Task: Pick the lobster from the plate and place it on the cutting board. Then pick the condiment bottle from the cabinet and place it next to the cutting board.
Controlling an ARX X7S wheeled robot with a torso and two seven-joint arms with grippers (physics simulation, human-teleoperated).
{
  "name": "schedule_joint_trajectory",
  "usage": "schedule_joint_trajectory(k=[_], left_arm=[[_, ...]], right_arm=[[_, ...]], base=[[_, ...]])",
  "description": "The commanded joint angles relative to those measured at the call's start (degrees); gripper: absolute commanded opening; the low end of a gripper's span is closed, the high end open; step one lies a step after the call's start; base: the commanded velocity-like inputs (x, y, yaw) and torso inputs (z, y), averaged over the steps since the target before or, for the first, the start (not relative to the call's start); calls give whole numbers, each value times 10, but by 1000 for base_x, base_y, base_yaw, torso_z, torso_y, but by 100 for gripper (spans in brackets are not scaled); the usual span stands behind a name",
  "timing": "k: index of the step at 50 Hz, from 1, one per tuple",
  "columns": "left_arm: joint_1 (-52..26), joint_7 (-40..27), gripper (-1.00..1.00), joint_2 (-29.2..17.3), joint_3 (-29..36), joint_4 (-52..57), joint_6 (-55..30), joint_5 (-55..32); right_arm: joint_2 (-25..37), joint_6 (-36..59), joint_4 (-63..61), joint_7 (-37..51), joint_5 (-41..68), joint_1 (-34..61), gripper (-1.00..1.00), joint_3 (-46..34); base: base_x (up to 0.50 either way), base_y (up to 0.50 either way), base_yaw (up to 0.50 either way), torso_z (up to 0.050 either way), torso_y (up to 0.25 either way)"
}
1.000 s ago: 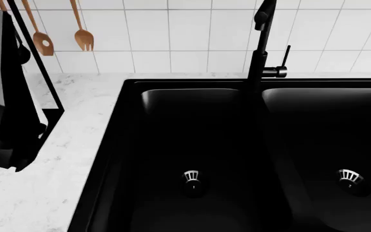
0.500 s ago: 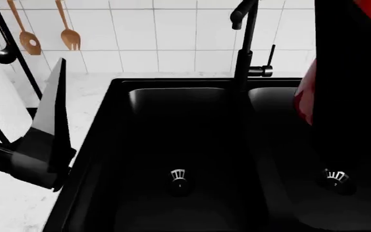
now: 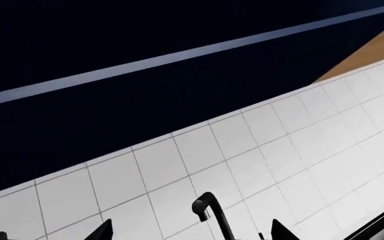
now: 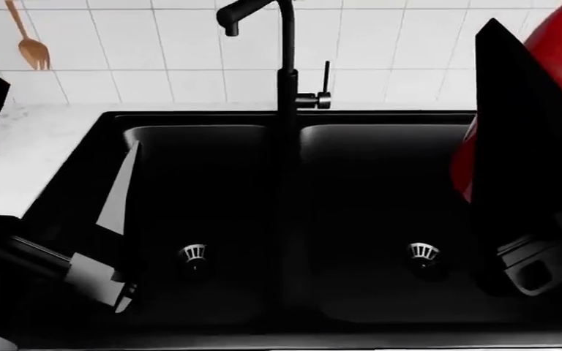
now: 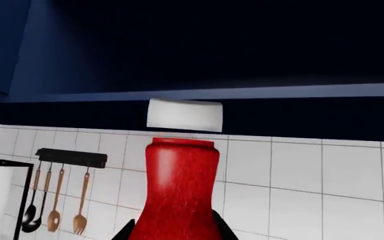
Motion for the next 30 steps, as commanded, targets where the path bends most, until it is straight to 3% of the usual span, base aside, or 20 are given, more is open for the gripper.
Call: schedule_joint_trajectory(k=[1, 19, 30], left_arm=[[3, -9, 100, -4, 3, 0, -2, -6], [-2, 4, 100, 5, 33, -33, 30, 24], [13, -9, 100, -7, 15, -10, 22, 8]], right_arm=[[0, 10, -1, -12, -7, -14, -100, 16], [-1, 19, -7, -27, -13, -35, -100, 32], [-30, 50, -7, -50, -40, -49, -100, 45]], base=[[-98, -499, 0, 0, 0], [-61, -500, 0, 0, 0], [-4, -500, 0, 0, 0]])
